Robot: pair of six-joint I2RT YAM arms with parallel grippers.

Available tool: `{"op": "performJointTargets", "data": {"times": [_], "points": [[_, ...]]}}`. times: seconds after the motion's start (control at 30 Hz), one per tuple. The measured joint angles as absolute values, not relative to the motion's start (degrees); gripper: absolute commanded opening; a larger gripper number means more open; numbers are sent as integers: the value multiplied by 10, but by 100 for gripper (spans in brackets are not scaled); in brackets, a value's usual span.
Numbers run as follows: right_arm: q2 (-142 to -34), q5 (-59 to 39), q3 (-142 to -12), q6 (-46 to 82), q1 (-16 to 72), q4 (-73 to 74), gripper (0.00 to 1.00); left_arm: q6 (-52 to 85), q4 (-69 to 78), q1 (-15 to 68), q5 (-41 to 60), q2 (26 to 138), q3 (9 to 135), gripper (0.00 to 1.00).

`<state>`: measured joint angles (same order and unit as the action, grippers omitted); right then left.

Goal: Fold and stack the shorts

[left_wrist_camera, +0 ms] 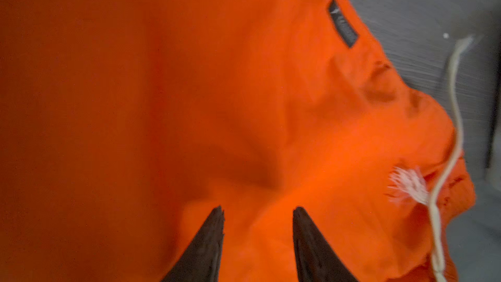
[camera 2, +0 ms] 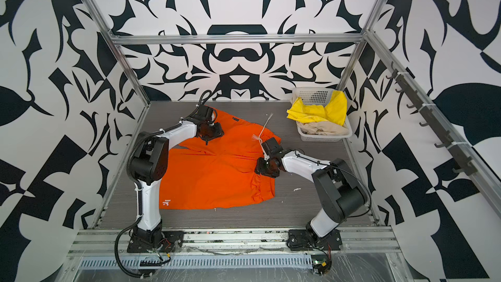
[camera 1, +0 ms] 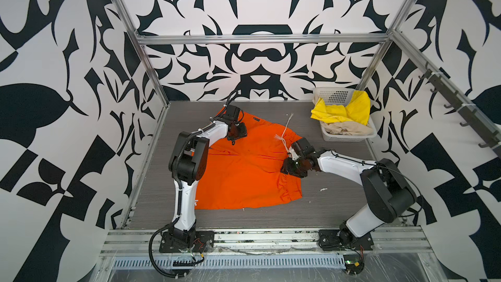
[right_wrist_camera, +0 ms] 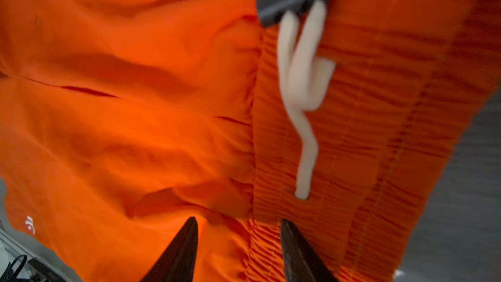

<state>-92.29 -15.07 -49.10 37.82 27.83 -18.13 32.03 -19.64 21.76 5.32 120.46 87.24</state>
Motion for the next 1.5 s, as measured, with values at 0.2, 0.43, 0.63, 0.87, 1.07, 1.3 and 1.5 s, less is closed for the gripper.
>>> {"op": "performJointTargets", "data": {"times": [0.2, 0.43, 0.63, 0.87, 1.07, 1.3, 1.5], "points": [[-948, -156, -511, 350, 232, -168, 54, 315, -206, 178, 31, 1205, 856, 46], [-957, -156, -518, 339, 209, -153, 56, 305, -209, 132, 18, 1205, 853, 46], [-884, -168, -517, 325, 203, -180, 64, 280, -222, 125, 13, 1175, 841, 49], [-735, -188, -505, 306, 122, -272, 68, 276, -258, 149, 20, 994, 779, 49], [-691, -216, -396, 326, 103, -337, 73, 307, -285, 146, 24, 890, 651, 49], [-695, -281, -324, 375, 103, -303, 70, 334, -294, 143, 26, 934, 580, 48], [-748, -298, -322, 394, 103, -230, 58, 339, -280, 141, 22, 1004, 600, 47]]}}
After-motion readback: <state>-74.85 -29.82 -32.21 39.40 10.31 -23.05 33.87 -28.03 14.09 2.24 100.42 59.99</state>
